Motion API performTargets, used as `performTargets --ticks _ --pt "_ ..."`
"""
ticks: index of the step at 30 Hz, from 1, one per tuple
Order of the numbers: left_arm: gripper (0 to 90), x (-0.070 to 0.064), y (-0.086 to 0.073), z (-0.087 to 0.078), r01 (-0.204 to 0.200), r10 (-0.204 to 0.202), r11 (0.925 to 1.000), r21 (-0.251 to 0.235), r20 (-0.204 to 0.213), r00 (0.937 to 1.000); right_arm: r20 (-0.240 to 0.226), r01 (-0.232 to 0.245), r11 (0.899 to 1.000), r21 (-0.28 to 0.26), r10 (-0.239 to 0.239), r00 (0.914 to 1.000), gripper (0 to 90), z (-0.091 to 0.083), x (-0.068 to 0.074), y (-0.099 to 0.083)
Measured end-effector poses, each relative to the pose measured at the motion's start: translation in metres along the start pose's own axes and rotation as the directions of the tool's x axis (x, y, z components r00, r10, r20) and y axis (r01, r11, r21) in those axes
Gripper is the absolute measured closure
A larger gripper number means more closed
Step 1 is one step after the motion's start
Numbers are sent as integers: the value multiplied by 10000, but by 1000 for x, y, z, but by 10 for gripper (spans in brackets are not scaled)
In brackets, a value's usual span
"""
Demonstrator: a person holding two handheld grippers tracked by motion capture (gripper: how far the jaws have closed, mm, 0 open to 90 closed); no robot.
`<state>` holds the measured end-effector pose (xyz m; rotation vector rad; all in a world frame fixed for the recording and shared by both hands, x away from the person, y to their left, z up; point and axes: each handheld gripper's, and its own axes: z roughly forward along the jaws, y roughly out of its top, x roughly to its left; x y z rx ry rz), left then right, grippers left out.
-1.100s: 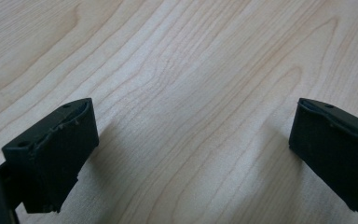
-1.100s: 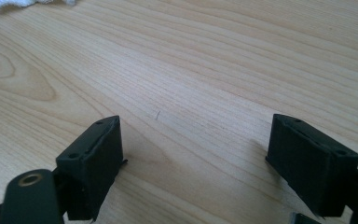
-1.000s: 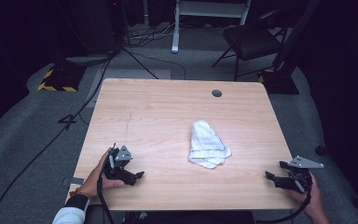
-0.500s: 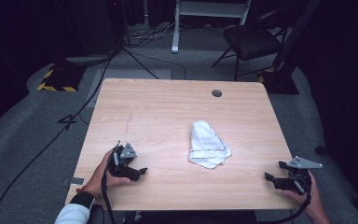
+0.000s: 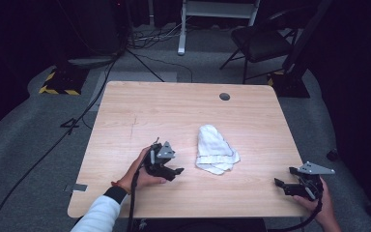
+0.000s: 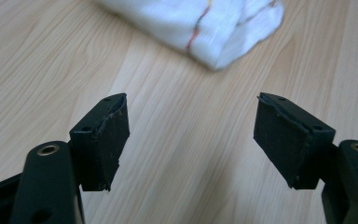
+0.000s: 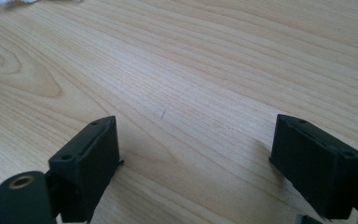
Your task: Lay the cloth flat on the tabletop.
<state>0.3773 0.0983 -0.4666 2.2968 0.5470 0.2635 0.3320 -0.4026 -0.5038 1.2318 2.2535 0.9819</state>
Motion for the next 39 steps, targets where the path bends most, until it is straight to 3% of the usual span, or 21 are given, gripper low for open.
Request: performTargets --ticks 5,8,9,11,13,17,21,23,26,34,39 --pt "288 -11 23 18 -546 546 9985 -20 373 9978 11 0 10000 -12 0 10000 154 0 0 0" --pt "302 -20 43 35 -923 908 9956 151 811 9926 23 -24 10000 -3 24 10000 155 0 0 0" --pt "317 -20 43 35 -923 908 9956 151 811 9926 23 -24 10000 -3 24 10000 155 0 0 0" --pt "324 -25 52 44 -1304 1285 9912 241 703 9892 25 -20 10000 -6 20 10000 155 0 0 0" --pt "344 -27 61 53 -1299 1273 9914 186 1014 9867 27 -22 10000 -5 22 10000 155 0 0 0" --pt "398 -30 75 68 -1484 1468 9889 58 1117 9828 19 -25 10000 -15 25 10000 158 0 0 0" --pt "452 -34 87 84 -1594 1550 9865 378 1011 9827 27 -30 10000 -21 30 10000 159 0 0 0" --pt "523 -35 95 93 -1632 1590 9857 410 906 9831 27 -28 10000 -22 28 10000 159 0 0 0" --pt "569 -35 99 98 -1669 1602 9845 542 1102 9809 27 -30 10000 -21 30 10000 159 0 0 0" --pt "573 -36 105 122 -1880 1779 9727 1360 830 9805 43 -44 10000 -30 44 10000 164 0 -1 0" --pt "676 -32 106 126 -1868 1767 9735 1320 848 9806 51 -61 10000 -36 61 10000 166 0 -1 0"
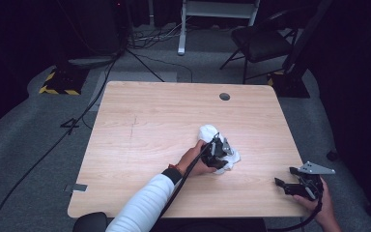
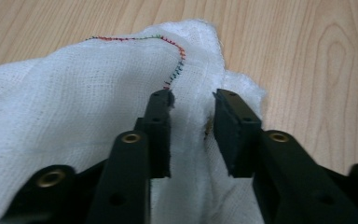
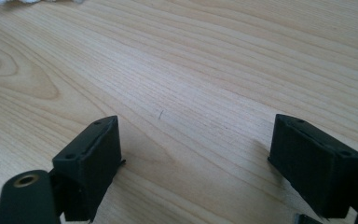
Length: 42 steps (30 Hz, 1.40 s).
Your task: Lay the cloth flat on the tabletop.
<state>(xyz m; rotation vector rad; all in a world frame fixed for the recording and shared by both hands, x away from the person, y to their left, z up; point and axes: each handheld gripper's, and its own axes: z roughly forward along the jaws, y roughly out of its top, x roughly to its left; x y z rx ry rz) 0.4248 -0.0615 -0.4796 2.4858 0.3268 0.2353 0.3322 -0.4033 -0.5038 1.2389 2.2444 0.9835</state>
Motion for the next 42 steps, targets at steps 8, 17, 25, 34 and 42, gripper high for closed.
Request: performTargets --ticks 8,17,25,34,42 --pt "848 8 1 -19 106 -90 9979 -637 259 9996 19 -27 10000 -11 27 10000 169 0 0 0" --pt "863 16 -4 -49 14 -54 9906 -1369 -291 9996 37 -48 10000 -14 48 10000 172 0 0 0" --pt "864 35 -39 -97 663 -856 9789 -1935 -934 9919 85 -71 10000 -7 71 9999 172 0 0 0" --pt "864 50 -95 -119 1681 -1902 9700 -1755 -1174 9747 -211 542 9985 -76 -544 9983 290 5 7 16" --pt "863 53 -124 -115 1980 -2115 9746 -1051 -1384 9675 -1665 2853 9565 -605 -2915 9420 410 20 55 80"
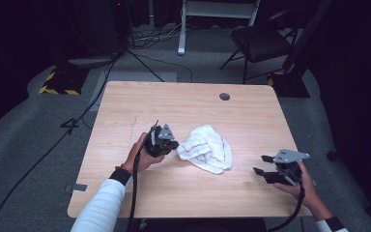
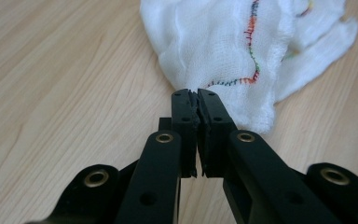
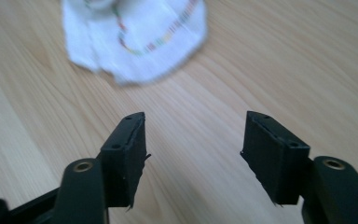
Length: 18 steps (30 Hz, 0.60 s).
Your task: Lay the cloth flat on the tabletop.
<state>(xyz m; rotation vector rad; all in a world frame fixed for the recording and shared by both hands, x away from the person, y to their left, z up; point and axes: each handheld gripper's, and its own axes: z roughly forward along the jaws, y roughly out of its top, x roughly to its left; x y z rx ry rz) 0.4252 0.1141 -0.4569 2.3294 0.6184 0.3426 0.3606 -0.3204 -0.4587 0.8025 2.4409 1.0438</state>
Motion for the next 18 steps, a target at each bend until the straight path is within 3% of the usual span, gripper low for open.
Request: performTargets --ticks 2,3,4,8,10,13,14,18 --pt "860 0 -4 2 41 -41 10000 60 25 10000 -768 703 9974 -155 -713 9945 457 20 13 27" --pt "860 0 -6 2 60 -60 9999 133 9 10000 -768 703 9974 -155 -713 9945 457 20 13 27" --pt "855 0 -9 2 -24 24 9997 250 -18 10000 -1013 1106 9939 -56 -1106 9887 487 33 21 38" --pt "822 2 -21 1 153 -149 9990 431 -104 9998 -1439 1158 9933 -5 -1147 9829 522 52 24 45" --pt "692 3 -26 -1 332 -325 9983 476 -157 9993 -1546 1092 9939 152 -1056 9823 540 62 24 45" --pt "539 -3 -31 -5 450 -453 9988 208 159 9988 -1833 893 9957 244 -834 9795 540 71 22 42" --pt "539 -6 -30 -7 435 -437 9989 157 128 9990 -1883 873 9958 277 -805 9788 540 73 22 40" --pt "372 -27 -23 -6 203 -201 9998 -62 296 9994 -1734 995 9938 500 -895 9808 513 77 24 36"
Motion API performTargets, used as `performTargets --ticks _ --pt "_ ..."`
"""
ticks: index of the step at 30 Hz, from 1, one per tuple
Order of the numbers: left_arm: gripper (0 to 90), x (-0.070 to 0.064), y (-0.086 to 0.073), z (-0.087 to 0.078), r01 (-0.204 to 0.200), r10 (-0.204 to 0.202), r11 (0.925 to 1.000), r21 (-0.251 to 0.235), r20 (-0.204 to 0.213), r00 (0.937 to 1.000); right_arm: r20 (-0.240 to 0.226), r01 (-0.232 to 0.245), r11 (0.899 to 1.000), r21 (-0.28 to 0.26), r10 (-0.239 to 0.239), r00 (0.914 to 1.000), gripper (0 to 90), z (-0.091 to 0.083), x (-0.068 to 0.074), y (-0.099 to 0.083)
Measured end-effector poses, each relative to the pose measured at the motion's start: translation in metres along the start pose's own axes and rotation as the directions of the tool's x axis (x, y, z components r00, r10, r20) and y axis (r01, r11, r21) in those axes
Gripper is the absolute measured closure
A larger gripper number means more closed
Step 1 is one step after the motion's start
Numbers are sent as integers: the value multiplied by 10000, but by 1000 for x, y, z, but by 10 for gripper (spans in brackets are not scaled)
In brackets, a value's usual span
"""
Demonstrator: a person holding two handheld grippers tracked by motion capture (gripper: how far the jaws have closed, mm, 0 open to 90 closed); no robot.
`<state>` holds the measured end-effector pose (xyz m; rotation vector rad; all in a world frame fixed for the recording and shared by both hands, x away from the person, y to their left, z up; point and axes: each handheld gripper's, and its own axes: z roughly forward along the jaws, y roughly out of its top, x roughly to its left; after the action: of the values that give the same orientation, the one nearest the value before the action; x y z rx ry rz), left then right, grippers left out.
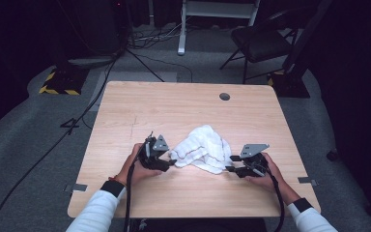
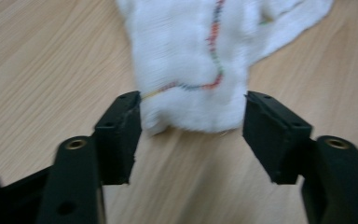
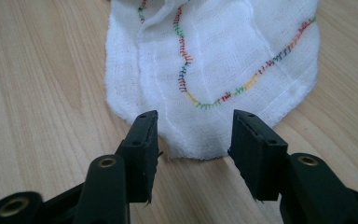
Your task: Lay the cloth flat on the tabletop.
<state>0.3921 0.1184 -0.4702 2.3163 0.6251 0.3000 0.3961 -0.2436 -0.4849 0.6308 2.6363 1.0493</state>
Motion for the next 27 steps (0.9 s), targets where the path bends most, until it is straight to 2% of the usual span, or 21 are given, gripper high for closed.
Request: performTargets --ticks 3,5,7,8,10,13,14,15,16,17,18,19,21,25,27 --pt "298 -9 6 8 -286 285 9996 36 178 9994 -238 -103 9999 -6 103 9997 491 3 -1 -2" --pt "304 -11 9 15 -404 399 9991 139 316 9987 -191 -71 10000 46 72 9998 481 5 -1 -2" --pt "311 -11 10 21 -497 486 9981 371 275 9984 -157 -37 10000 68 39 9999 481 5 0 -1" --pt "389 -10 10 23 -543 526 9972 521 319 9981 -57 14 9999 159 -13 10000 499 7 0 -1" --pt "405 -8 8 26 -567 544 9963 643 376 9978 -55 -14 9999 140 15 10000 524 8 -1 -1" --pt "554 -5 7 28 -760 729 9939 802 401 9965 123 -108 9999 81 107 9999 616 8 -2 -1" --pt "674 -5 7 28 -826 796 9930 848 378 9961 271 -117 9999 65 115 9996 685 8 -3 -1" --pt "674 -5 7 28 -1005 981 9909 897 311 9947 271 -117 9999 65 115 9996 685 8 -3 -1" --pt "763 -5 7 28 -1045 1027 9906 881 249 9944 454 -18 9999 145 12 9990 766 7 -2 -1" --pt "763 -4 7 26 -1051 1033 9916 755 268 9943 454 -18 9999 145 12 9990 766 7 -2 -1" --pt "815 -3 7 24 -1075 1058 9923 609 304 9939 514 112 9999 98 -116 9986 802 5 -1 -1" --pt "824 -3 8 22 -1098 1084 9926 525 289 9937 593 172 9999 18 -173 9981 845 3 -1 0" --pt "829 -2 9 14 -1097 1089 9937 217 362 9934 651 220 9997 -87 -214 9976 852 1 0 1" --pt "837 -2 12 -4 -882 919 9938 -676 529 9944 826 301 9965 -775 -237 9963 866 -18 2 7" --pt "838 -1 14 -15 -747 811 9905 -1154 521 9953 859 305 9924 -1189 -204 9961 870 -29 2 10"
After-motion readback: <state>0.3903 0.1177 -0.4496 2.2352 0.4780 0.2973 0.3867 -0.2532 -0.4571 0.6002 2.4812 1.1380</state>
